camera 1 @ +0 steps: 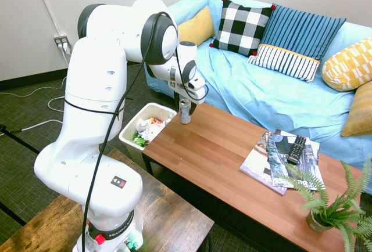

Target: Throw the can in the trash bin

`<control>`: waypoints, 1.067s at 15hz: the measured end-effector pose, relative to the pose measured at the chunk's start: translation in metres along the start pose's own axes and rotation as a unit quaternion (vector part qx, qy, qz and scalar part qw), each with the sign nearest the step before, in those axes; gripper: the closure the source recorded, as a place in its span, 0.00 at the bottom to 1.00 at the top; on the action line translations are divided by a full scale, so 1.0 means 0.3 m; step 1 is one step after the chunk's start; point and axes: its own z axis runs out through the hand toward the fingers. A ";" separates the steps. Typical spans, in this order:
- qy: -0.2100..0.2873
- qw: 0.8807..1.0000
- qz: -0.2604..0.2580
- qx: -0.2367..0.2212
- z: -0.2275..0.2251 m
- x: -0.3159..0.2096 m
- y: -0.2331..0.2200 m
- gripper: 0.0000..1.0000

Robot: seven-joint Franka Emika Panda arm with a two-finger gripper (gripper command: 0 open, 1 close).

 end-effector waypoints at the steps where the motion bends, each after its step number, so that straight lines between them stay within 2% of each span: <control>1: 0.000 1.000 0.000 0.000 0.001 0.002 -0.003 1.00; 16: -0.010 1.000 -0.004 -0.001 0.000 0.033 -0.002 1.00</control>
